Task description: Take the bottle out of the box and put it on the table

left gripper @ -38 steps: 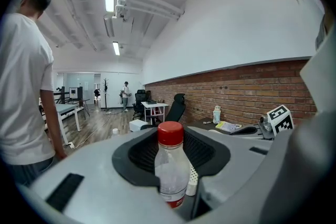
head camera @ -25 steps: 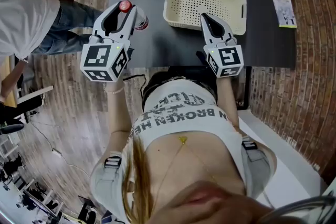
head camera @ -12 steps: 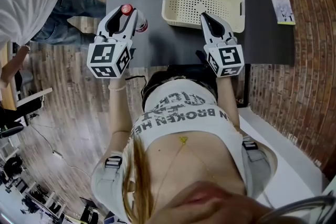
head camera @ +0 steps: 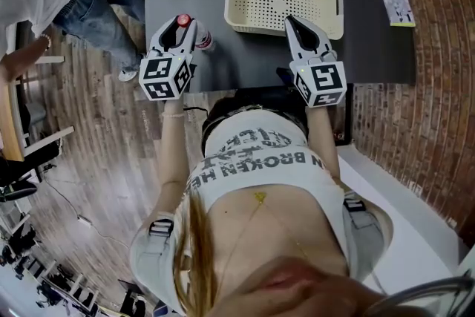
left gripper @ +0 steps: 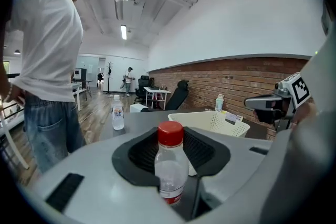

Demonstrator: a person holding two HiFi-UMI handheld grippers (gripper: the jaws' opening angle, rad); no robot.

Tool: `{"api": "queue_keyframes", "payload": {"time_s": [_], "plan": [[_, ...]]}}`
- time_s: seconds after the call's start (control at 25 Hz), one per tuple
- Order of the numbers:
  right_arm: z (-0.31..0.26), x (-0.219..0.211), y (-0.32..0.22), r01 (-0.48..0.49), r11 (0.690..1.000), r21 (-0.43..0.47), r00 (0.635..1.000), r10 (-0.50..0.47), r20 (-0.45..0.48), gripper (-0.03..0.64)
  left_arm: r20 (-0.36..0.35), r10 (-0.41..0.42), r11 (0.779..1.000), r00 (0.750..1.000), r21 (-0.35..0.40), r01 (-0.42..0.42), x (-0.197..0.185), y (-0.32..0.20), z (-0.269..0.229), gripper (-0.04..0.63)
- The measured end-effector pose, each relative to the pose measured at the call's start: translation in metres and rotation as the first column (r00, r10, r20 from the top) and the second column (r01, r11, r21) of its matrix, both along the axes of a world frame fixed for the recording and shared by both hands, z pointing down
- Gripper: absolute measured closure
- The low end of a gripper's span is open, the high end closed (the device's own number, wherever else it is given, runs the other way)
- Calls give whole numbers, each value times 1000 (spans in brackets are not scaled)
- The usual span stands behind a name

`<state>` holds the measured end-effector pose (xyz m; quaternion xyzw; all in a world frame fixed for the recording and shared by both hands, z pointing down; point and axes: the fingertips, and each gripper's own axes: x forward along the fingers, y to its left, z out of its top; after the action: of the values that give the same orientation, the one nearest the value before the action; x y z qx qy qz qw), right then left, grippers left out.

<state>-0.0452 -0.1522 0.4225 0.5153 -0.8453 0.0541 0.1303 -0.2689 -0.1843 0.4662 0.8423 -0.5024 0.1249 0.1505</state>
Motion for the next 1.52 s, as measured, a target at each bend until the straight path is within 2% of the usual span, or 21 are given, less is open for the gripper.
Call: {"api": "queue_keyframes", "payload": {"time_s": [0.28,0.6,1.52], "plan": [[1,9,2,-18,1000,-3,1000,18,-7,607,46,3,1000,999,11,-3,6,8,23,445],[3,16,1,-37,999,-7,999,37,-15,607,49,6,999,999,44,-8,6,21,28,445],[4,40,7,-69,998,-4,998,69,-11,607,8,-2,998,1000,57,2,7,25,31,445]]}}
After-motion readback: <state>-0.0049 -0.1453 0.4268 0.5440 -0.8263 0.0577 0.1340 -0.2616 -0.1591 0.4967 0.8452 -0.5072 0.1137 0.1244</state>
